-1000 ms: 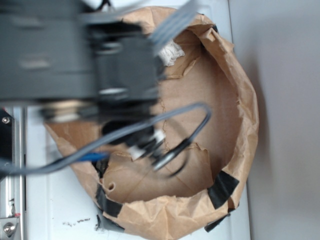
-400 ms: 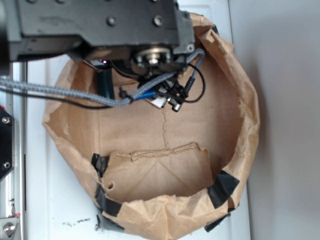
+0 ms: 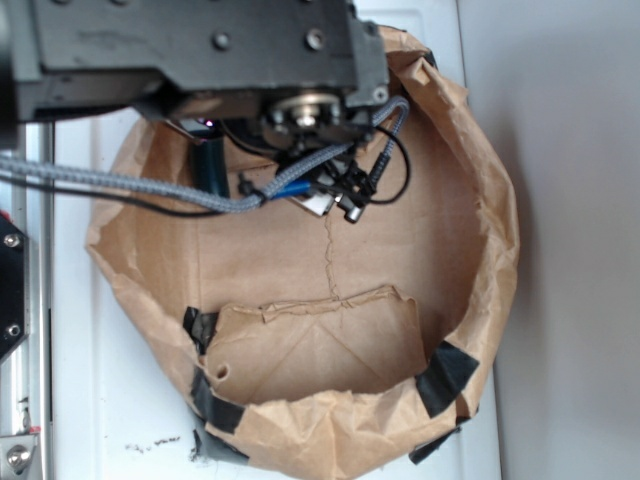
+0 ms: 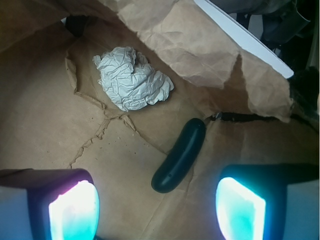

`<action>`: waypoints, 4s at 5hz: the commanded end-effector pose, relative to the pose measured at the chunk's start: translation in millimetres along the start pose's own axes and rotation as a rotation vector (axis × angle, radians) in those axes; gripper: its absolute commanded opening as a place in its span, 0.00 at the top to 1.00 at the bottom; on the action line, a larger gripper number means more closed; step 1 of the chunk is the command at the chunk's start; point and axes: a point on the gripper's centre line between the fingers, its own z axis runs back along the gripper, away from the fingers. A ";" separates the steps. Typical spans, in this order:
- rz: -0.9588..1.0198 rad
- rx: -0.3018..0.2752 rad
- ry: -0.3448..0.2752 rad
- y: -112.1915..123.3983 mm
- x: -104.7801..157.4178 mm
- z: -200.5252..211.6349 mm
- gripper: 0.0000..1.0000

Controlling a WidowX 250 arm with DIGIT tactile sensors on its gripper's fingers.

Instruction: Grab the plastic pickle.

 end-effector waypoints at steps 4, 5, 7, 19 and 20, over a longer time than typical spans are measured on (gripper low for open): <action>-0.155 -0.042 -0.161 -26.6 1.1 -38.7 0.00; -0.070 -0.039 -0.076 -20.8 -1.9 -39.0 0.00; 0.283 0.017 -0.005 -11.1 -13.1 -49.4 0.00; 0.351 0.034 0.081 27.1 1.9 -70.1 0.00; 0.363 0.077 0.080 28.9 6.0 -86.1 0.00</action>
